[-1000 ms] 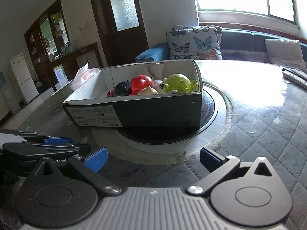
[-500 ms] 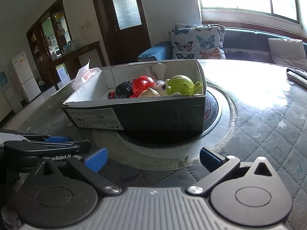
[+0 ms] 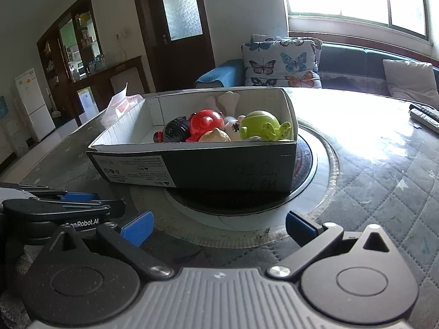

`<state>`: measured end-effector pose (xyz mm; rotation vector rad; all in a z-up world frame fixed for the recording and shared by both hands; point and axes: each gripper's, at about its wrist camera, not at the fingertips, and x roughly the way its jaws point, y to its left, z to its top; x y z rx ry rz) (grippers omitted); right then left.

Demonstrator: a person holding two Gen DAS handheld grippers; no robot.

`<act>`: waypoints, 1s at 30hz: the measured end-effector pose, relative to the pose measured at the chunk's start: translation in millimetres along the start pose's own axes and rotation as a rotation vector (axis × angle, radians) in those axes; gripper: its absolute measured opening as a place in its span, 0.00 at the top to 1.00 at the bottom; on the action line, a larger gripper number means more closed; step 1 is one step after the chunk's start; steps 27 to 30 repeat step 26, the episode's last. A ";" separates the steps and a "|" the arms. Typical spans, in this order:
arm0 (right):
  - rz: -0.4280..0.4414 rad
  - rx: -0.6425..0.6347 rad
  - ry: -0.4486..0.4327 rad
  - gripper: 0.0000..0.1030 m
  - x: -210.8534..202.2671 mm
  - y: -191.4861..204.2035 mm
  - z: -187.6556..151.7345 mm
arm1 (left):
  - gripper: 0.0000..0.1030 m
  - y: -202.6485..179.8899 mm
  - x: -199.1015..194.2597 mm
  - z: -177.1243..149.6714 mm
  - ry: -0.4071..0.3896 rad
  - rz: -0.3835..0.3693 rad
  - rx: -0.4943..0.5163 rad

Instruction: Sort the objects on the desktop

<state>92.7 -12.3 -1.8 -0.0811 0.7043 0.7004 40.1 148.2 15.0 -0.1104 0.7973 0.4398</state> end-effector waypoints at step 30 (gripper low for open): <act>-0.022 0.007 0.010 0.00 10.1 -1.2 3.1 | 0.64 0.7 4.4 6.9 -0.021 -0.006 0.002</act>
